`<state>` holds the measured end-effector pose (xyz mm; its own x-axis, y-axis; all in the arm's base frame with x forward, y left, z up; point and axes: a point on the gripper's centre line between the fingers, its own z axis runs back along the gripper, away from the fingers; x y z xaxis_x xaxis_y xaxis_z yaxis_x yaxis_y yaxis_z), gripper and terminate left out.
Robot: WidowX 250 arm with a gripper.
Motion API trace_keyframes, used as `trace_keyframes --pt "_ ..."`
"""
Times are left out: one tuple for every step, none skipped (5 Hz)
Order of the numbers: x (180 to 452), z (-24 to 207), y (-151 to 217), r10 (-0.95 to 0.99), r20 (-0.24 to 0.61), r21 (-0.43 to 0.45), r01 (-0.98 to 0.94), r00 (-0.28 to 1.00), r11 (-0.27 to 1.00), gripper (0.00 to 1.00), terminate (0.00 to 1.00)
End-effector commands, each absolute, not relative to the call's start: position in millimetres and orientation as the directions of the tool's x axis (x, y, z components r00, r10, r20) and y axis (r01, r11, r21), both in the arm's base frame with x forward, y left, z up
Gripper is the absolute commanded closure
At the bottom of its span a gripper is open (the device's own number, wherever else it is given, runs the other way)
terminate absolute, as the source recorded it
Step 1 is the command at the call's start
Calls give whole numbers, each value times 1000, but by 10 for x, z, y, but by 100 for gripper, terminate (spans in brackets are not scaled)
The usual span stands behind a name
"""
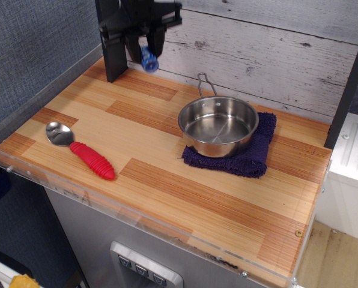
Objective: Move blue can to lower right corner
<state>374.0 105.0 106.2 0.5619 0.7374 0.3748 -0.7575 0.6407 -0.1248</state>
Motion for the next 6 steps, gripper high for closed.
trace_keyframes --pt "3317 1322 599 644 414 -150 -650 643 745 100 0" --pt "3104 1277 316 572 406 -140 -570 713 810 100 0" --pt "2868 1228 146 496 415 -156 -477 763 865 100 0" --pt "2696 1154 37 403 424 -141 -381 811 914 100 0" --pt "2518 1009 -153 310 413 -119 -287 856 951 100 0" --pt "2405 822 -319 212 418 -94 -190 883 977 100 0"
